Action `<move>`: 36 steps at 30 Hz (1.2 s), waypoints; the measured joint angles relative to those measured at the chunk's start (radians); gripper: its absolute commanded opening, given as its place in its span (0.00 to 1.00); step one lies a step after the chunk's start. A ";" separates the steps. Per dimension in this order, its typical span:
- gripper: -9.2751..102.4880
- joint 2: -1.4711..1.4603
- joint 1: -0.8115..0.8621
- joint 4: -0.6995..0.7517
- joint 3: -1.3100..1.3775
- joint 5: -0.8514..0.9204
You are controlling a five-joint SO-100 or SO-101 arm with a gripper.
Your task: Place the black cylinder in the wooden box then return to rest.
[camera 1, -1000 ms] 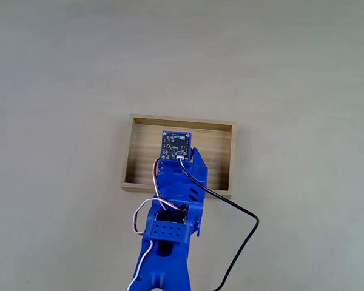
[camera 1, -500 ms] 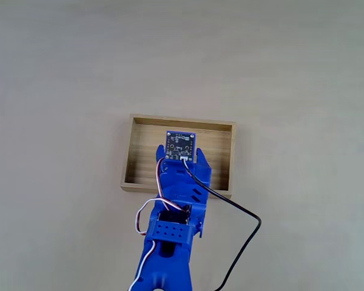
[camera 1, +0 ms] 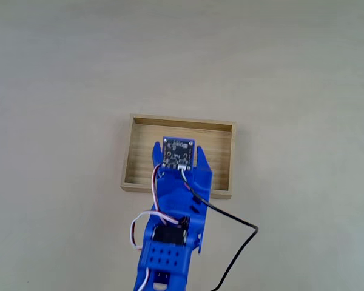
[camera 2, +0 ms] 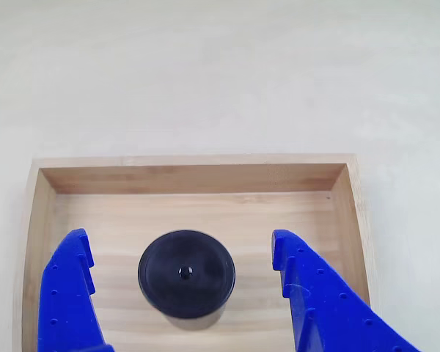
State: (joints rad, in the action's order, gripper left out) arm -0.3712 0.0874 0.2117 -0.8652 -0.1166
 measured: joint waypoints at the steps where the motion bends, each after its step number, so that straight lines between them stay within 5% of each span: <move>1: 0.39 -0.040 0.000 0.034 -0.011 0.000; 21: 0.23 -0.894 -0.098 0.701 -0.272 0.112; 28: 0.08 -1.098 -0.060 0.811 -0.416 0.137; 36: 0.08 -1.249 -0.041 0.862 -0.558 0.173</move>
State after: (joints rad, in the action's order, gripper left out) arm -1.6199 0.0460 1.0738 -1.4235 0.0568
